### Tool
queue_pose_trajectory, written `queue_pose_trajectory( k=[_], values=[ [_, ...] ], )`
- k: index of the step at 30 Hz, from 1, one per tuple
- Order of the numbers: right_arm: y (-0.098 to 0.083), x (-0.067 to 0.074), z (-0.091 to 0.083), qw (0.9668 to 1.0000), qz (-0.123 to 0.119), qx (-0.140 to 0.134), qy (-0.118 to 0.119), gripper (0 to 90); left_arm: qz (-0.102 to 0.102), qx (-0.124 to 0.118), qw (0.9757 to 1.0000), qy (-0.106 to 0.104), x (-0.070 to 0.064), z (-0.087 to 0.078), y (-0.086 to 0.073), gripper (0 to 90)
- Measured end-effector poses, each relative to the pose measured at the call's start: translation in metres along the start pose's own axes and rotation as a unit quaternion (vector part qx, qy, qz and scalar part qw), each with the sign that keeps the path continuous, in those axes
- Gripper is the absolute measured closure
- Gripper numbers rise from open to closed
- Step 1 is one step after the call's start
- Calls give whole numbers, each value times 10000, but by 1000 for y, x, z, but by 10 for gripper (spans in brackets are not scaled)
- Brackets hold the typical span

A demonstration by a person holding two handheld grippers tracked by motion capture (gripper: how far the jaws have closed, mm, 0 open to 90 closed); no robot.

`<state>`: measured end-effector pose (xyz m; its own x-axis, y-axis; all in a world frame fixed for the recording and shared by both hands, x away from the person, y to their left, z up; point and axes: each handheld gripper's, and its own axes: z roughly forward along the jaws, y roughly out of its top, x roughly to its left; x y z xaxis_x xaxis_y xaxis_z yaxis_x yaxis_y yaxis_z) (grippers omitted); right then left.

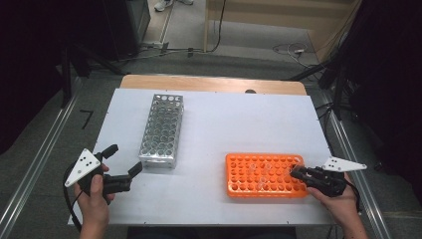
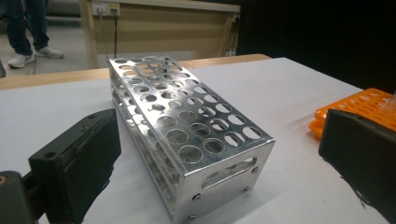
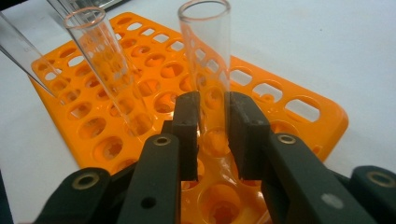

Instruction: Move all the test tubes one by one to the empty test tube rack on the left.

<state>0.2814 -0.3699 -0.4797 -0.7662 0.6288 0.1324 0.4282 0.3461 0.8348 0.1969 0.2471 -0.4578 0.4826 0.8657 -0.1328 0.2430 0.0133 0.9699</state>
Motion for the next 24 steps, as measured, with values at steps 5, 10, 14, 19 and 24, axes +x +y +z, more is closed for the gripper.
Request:
queue_pose_trajectory(
  k=[5, 10, 14, 19, 24],
  values=[
    [1, -3, -2, 10000, 57, -34, 8, 742, 4, 4, 10000, -8, -1, 0, 0, 0],
    [6, -3, -5, 9999, 142, -84, -29, 743, 25, 43, 10000, 17, -1, 1, 0, 0],
    [11, -4, -8, 9997, 225, -121, 2, 743, 291, 164, 9994, 37, -8, 5, 2, 0],
    [22, 0, -15, 9992, 265, -251, -133, 743, 308, 203, 9993, -25, -12, 8, 4, 0],
    [34, 4, -19, 9982, 342, -405, -284, 743, 321, 147, 9992, -198, -15, 9, 7, 0]
  ],
)
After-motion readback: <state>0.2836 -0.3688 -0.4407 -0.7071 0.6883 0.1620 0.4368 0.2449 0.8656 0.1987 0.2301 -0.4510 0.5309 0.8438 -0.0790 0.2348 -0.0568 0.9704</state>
